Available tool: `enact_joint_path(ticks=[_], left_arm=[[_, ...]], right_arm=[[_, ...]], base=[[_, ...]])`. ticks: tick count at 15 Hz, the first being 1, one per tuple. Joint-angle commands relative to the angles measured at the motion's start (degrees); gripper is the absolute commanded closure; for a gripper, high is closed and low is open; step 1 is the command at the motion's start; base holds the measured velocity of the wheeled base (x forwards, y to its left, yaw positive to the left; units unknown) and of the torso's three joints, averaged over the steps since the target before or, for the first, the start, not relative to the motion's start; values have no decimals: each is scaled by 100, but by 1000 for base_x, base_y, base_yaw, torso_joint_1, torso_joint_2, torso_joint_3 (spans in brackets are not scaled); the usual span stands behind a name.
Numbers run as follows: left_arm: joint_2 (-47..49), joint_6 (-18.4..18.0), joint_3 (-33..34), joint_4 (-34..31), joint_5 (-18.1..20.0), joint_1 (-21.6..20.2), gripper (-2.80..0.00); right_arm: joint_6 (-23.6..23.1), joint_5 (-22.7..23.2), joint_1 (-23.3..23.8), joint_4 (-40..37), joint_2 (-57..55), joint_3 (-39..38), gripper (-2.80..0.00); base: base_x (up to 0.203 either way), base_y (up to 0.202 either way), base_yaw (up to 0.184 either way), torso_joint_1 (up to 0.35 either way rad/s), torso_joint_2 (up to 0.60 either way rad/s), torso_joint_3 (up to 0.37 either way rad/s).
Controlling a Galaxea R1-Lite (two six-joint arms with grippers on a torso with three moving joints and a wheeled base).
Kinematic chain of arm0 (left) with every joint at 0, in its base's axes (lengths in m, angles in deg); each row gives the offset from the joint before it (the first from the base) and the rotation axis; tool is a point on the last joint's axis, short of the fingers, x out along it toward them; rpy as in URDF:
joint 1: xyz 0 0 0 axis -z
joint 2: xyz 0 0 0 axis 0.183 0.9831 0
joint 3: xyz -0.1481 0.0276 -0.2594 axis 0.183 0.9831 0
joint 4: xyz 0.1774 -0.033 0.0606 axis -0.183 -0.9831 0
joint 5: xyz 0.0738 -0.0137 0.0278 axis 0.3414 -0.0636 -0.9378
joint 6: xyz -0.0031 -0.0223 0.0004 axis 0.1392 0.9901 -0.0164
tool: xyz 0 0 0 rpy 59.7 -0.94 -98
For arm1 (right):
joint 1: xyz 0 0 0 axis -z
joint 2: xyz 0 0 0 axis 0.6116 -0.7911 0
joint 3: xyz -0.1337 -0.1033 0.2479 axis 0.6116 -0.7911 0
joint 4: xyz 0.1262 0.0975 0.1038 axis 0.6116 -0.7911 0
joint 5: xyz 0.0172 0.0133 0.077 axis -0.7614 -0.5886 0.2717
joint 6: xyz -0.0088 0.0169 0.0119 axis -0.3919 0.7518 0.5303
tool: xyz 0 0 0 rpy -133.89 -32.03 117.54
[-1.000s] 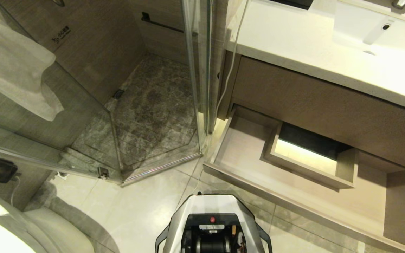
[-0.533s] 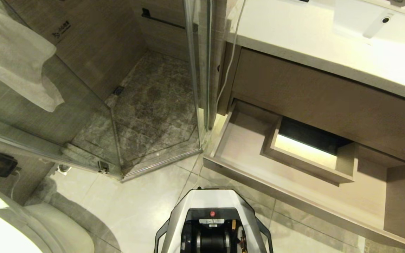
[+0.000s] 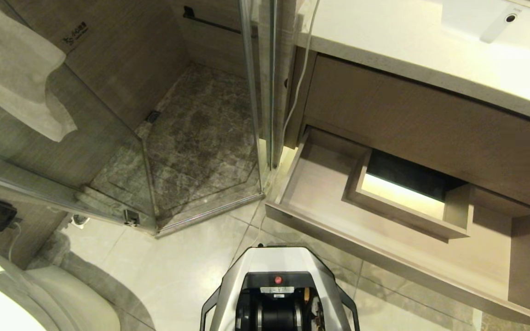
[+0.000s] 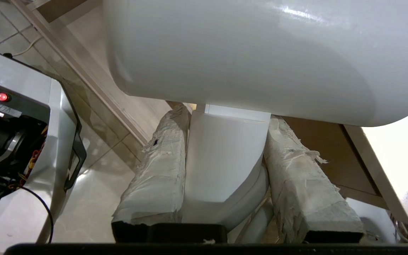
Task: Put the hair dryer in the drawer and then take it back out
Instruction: Put it into the drawer
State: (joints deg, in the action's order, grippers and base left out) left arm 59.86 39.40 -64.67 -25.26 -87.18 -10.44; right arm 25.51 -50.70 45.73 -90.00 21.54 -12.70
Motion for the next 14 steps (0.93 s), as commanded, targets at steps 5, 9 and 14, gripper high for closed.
enact_joint_path(ticks=[5,9,14], left_arm=[[0,0,4,-4,-2,3,0],[0,0,9,-4,-2,7,0],[0,0,9,-4,-2,6,0]], right_arm=[[-19,10,-2,-20,52,-78,0],[-16,16,-11,-29,111,-140,0],[-2,29,-29,-11,167,-210,0]], base=[[0,0,0,-200,336,136],[0,0,0,-201,331,129],[0,0,0,-219,351,129]])
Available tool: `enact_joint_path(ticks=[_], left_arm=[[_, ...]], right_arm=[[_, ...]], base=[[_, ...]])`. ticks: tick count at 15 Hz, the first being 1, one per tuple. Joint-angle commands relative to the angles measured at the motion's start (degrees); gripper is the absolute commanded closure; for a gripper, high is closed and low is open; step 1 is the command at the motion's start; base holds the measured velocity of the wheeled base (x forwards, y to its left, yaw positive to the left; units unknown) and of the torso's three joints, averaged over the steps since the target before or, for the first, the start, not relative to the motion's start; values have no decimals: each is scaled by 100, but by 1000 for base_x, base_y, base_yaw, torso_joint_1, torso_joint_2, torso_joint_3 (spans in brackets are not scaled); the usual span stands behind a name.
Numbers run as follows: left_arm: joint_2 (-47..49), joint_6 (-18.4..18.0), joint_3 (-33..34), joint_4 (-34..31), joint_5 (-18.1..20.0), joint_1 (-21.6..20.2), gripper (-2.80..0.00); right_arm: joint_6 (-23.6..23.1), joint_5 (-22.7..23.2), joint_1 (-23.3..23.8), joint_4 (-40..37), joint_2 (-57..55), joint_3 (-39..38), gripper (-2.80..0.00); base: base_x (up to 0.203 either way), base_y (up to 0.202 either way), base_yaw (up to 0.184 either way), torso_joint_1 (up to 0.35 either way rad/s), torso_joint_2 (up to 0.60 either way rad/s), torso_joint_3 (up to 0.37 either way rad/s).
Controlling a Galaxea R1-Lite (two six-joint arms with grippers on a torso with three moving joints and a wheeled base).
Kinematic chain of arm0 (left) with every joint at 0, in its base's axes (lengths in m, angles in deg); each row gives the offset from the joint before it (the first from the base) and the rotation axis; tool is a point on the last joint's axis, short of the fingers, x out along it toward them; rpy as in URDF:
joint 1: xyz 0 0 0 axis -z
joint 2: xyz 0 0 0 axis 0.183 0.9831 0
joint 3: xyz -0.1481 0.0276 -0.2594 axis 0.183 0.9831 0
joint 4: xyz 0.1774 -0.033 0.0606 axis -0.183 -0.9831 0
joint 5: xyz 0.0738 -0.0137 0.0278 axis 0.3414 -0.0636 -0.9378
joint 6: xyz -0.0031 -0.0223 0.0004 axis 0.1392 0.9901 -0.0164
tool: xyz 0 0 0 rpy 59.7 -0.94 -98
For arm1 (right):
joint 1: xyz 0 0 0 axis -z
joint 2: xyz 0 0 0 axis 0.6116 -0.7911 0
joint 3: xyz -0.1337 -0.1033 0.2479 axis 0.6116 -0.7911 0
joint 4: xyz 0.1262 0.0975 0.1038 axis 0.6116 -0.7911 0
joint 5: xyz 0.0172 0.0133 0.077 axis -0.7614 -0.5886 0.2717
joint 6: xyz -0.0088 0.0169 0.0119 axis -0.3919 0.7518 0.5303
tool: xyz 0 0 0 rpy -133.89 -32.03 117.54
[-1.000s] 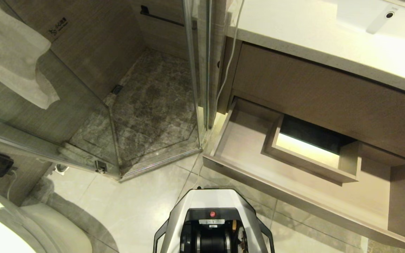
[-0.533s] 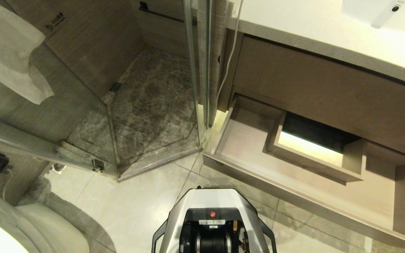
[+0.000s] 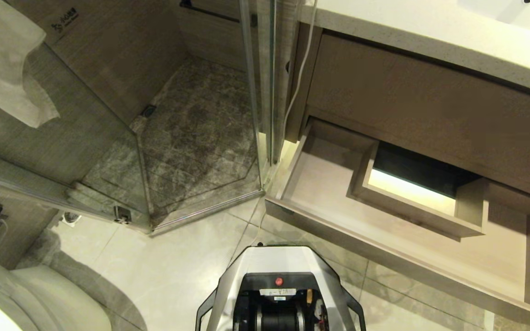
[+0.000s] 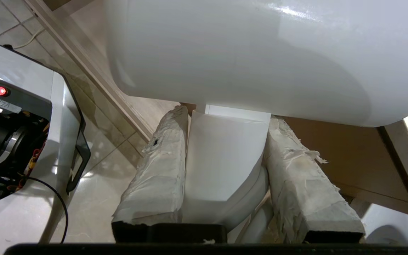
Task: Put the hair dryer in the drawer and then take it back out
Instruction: Put it into the drawer
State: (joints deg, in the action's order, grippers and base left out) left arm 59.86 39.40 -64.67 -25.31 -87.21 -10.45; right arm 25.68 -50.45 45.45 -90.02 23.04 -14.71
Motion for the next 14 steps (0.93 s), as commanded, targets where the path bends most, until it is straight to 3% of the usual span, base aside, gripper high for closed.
enact_joint_path(ticks=[1,10,14], left_arm=[[0,0,8,1,1,7,0],[0,0,9,1,1,-1,0],[0,0,6,1,1,-1,0]], right_arm=[[-19,4,-1,-11,16,-18,0],[104,4,-18,-17,113,-202,0],[163,4,-44,-17,122,-239,0]], base=[[0,0,0,-224,358,128],[0,0,0,-317,461,140],[0,0,0,-138,396,254]])
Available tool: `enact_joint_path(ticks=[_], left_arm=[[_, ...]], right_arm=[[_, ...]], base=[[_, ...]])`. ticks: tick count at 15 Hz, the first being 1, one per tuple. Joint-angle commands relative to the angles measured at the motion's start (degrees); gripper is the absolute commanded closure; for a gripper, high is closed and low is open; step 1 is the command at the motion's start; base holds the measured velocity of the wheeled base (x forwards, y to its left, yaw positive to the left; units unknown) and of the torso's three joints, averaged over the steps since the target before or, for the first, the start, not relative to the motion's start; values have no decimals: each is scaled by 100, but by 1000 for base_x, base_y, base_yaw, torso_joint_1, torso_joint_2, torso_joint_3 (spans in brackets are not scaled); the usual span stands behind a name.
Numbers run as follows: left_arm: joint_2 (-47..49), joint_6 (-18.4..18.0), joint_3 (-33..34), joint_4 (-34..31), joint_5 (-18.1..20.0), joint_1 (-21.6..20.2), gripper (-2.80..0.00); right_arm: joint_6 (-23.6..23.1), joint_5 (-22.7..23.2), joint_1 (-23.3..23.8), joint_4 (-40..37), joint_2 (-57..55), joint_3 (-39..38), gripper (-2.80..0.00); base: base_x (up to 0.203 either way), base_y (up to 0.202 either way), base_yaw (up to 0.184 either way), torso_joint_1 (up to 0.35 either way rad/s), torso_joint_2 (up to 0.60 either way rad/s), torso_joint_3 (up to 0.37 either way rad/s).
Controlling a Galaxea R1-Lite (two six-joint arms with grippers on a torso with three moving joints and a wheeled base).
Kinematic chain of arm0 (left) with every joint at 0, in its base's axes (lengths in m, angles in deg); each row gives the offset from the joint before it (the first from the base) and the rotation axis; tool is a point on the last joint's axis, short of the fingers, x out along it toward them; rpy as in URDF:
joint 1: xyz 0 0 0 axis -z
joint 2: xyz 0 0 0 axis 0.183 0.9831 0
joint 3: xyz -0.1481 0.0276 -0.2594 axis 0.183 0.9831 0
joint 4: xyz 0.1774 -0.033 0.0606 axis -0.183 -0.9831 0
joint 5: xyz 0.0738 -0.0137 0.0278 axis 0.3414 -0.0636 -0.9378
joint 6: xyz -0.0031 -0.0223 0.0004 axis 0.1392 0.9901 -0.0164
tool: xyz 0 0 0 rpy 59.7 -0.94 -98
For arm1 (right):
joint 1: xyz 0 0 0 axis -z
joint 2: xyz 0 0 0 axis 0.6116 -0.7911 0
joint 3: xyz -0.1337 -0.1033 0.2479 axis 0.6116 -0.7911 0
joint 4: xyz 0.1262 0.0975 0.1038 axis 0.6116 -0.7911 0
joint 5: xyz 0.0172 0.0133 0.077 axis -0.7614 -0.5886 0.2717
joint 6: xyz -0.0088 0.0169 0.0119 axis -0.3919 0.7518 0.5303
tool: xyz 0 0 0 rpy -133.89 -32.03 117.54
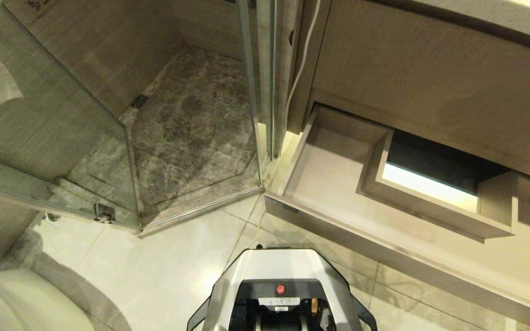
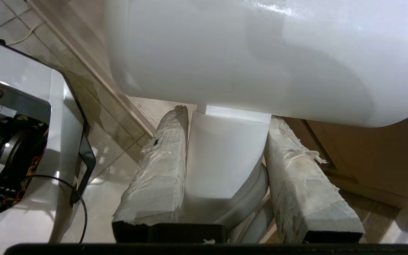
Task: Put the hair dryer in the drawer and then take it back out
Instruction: Put it into the drawer
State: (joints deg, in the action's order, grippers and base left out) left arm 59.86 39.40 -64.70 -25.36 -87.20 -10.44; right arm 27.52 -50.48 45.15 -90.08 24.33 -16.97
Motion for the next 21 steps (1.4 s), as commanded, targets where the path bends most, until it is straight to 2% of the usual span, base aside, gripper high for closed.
enact_joint_path(ticks=[1,21], left_arm=[[0,0,5,6,0,3,0],[0,0,11,6,0,4,0]], right_arm=[[-18,7,-14,-10,1,-38,0],[-27,7,-64,-29,63,-214,0]], base=[[0,0,0,-12,336,279],[0,0,0,-29,402,374]])
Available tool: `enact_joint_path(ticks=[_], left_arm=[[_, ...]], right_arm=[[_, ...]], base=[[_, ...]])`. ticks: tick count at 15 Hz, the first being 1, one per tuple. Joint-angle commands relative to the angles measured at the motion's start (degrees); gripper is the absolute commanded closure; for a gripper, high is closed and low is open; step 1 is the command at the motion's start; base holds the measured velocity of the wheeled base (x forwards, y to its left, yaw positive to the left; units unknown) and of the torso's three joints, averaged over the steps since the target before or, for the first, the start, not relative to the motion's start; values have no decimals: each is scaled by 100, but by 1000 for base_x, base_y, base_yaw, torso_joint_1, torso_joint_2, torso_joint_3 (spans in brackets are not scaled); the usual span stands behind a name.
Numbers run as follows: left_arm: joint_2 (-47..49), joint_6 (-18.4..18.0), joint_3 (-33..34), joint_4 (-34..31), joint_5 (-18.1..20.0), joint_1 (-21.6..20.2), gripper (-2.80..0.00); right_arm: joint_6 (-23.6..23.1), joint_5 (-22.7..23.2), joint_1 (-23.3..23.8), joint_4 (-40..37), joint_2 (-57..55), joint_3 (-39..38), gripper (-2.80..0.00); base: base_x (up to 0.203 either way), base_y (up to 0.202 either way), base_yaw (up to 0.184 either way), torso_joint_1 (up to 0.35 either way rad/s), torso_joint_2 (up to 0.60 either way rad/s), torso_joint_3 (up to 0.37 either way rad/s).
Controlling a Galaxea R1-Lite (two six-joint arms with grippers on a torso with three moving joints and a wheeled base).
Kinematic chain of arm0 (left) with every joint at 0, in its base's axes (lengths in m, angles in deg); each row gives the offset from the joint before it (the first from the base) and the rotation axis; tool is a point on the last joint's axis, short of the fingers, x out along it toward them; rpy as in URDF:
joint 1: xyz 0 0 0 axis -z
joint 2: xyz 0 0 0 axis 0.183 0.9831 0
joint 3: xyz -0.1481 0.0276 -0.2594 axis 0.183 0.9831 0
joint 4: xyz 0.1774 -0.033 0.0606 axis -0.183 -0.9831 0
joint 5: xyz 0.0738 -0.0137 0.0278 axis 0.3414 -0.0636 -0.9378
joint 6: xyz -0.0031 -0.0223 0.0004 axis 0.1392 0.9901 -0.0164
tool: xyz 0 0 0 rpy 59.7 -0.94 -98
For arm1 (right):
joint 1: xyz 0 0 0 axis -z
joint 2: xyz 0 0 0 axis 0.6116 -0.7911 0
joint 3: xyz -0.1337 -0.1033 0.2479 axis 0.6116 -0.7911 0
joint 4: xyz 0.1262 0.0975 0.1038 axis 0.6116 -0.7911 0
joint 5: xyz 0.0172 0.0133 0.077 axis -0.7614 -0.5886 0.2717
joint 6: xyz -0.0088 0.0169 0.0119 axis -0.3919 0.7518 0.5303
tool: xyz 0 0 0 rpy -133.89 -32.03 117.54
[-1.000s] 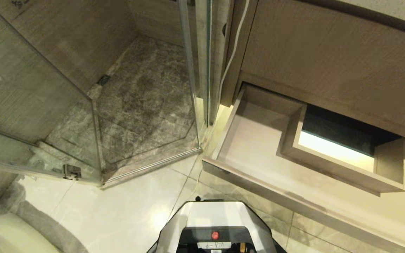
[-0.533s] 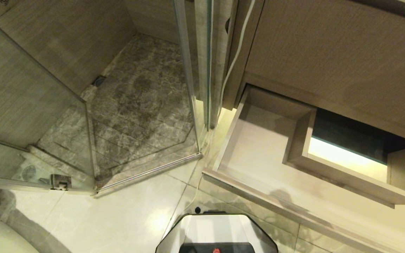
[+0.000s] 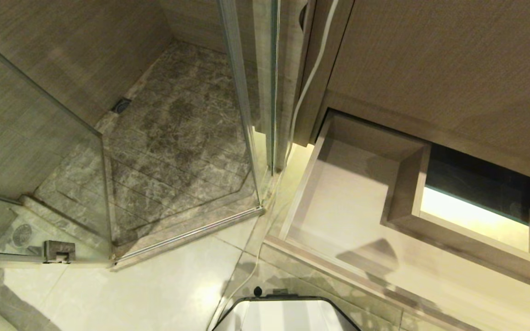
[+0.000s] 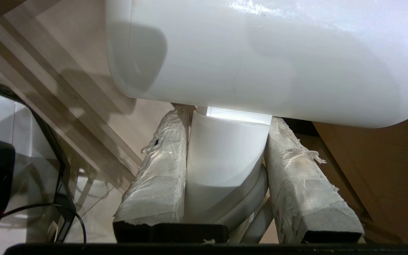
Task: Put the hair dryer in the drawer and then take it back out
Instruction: Put it into the drawer
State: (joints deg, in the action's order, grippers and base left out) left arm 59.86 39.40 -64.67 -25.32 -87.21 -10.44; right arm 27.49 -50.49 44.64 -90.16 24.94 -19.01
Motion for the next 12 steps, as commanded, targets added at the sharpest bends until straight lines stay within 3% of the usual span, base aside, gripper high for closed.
enact_joint_path(ticks=[1,12], left_arm=[[0,0,3,1,1,-2,0],[0,0,8,1,1,7,0]], right_arm=[[-25,8,-17,-30,2,-10,0],[-25,1,-166,-442,37,-72,0]], base=[[0,0,0,-6,369,345],[0,0,0,-15,296,282]])
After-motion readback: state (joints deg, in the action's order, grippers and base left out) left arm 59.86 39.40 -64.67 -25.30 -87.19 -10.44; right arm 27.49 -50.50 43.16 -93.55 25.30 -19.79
